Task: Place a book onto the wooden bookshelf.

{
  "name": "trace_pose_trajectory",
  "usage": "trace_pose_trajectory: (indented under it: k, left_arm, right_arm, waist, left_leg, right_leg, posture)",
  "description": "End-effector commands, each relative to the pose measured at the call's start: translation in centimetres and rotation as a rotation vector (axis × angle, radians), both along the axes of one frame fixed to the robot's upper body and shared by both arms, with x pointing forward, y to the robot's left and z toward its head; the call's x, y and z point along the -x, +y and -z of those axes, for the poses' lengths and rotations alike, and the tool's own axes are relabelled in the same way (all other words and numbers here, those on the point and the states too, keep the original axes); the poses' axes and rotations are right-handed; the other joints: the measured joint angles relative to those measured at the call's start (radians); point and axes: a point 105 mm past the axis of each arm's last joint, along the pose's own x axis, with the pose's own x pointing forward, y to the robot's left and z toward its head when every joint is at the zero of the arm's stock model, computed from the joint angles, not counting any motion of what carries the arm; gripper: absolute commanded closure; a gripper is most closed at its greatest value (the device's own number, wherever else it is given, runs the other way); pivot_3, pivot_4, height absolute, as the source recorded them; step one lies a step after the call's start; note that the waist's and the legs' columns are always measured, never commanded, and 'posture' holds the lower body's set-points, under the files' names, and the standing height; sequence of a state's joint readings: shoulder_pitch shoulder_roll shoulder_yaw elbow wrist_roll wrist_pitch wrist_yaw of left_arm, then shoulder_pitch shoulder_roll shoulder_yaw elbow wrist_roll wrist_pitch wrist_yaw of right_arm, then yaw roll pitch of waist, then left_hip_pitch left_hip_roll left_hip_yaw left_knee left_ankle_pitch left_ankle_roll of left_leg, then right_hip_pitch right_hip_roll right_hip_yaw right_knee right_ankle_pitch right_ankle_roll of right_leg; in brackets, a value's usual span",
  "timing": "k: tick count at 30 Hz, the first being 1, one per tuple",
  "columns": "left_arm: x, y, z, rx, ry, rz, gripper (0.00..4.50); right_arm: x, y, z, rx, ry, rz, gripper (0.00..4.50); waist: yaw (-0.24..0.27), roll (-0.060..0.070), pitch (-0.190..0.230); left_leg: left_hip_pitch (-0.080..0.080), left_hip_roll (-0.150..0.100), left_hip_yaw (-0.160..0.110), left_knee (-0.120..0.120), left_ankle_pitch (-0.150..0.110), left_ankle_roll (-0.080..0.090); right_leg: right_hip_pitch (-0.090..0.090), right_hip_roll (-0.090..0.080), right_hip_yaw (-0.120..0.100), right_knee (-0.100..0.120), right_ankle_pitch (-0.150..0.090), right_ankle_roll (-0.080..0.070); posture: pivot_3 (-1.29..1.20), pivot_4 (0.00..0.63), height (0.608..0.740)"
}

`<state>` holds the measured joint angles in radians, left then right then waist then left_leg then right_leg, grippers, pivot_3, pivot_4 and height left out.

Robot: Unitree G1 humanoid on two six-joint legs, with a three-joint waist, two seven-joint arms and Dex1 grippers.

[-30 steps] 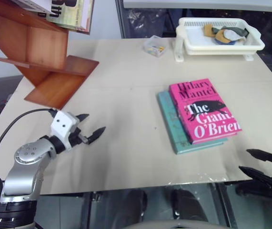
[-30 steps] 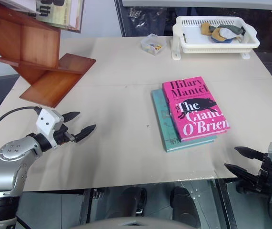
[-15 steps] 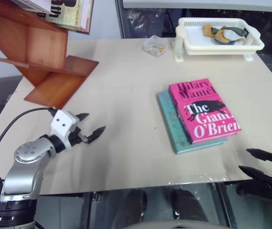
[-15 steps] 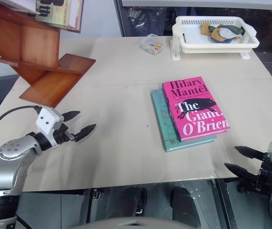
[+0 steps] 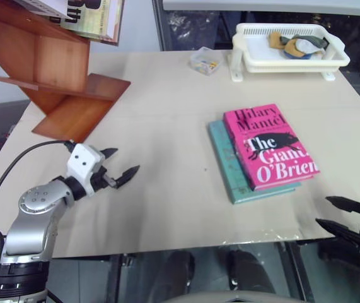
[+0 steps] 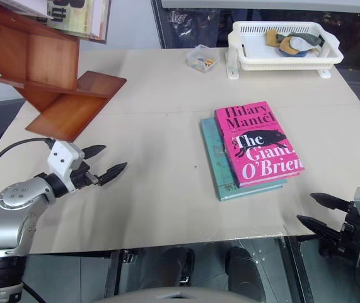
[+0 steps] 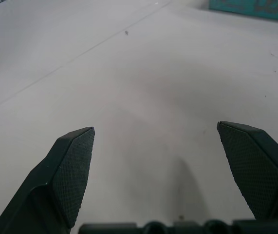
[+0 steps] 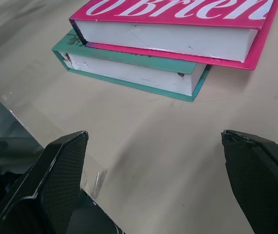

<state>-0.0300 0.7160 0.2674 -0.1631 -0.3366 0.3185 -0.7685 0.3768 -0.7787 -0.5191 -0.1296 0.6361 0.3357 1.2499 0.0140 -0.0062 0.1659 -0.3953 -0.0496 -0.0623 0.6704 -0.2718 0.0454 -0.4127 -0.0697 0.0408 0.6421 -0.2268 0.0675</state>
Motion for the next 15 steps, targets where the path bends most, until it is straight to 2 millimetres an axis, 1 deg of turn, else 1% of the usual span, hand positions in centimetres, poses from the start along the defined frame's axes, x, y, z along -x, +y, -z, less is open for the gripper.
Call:
trace_pose_trajectory:
  k: [1, 7, 11, 13, 15]
  left_arm:
    - [-0.1, 0.3, -0.8, -0.024, -0.032, 0.003, 0.06]
    - [-0.2, 0.2, -1.1, -0.028, -0.042, 0.013, 0.06]
    - [-0.1, -0.1, -2.1, -0.026, -0.093, 0.051, 0.06]
    - [0.2, 0.3, -2.3, -0.065, -0.106, 0.067, 0.06]
    - [0.6, 0.9, -2.9, -0.032, -0.091, 0.084, 0.06]
  right_arm:
    - [0.1, -0.3, -0.5, 0.01, -0.026, 0.002, 0.0]
    - [-0.1, -0.5, -0.6, 0.023, -0.035, 0.01, 0.0]
    - [-0.6, -1.2, -0.6, 0.055, -0.04, 0.031, 0.0]
    - [-0.9, -1.6, -0.7, 0.075, -0.041, 0.042, 0.0]
    - [-1.1, -1.9, -1.1, 0.082, -0.051, 0.048, 0.0]
  waist:
    - [0.0, 0.0, 0.0]
    - [0.0, 0.0, 0.0]
    - [0.0, 0.0, 0.0]
    - [-0.001, 0.0, 0.0]
    - [-0.002, 0.0, 0.0]
  left_leg:
    - [0.0, 0.0, 0.0, 0.0, 0.0, 0.0]
    - [0.0, 0.0, 0.0, 0.0, 0.0, 0.0]
    - [0.0, 0.0, 0.0, 0.0, 0.0, 0.0]
    - [0.0, 0.0, 0.0, 0.0, 0.0, 0.0]
    - [0.0, 0.0, 0.0, 0.0, 0.0, 0.0]
  right_leg:
    - [0.0, 0.0, 0.0, 0.0, 0.0, 0.0]
    - [0.0, 0.0, 0.0, 0.0, 0.0, 0.0]
    - [0.0, 0.0, 0.0, 0.0, 0.0, 0.0]
    - [0.0, 0.0, 0.0, 0.0, 0.0, 0.0]
    - [0.0, 0.0, 0.0, 0.0, 0.0, 0.0]
  posture:
    - [0.0, 0.15, 0.74]
    - [0.0, 0.15, 0.74]
    - [0.0, 0.15, 0.74]
    - [0.0, 0.15, 0.74]
    - [0.0, 0.15, 0.74]
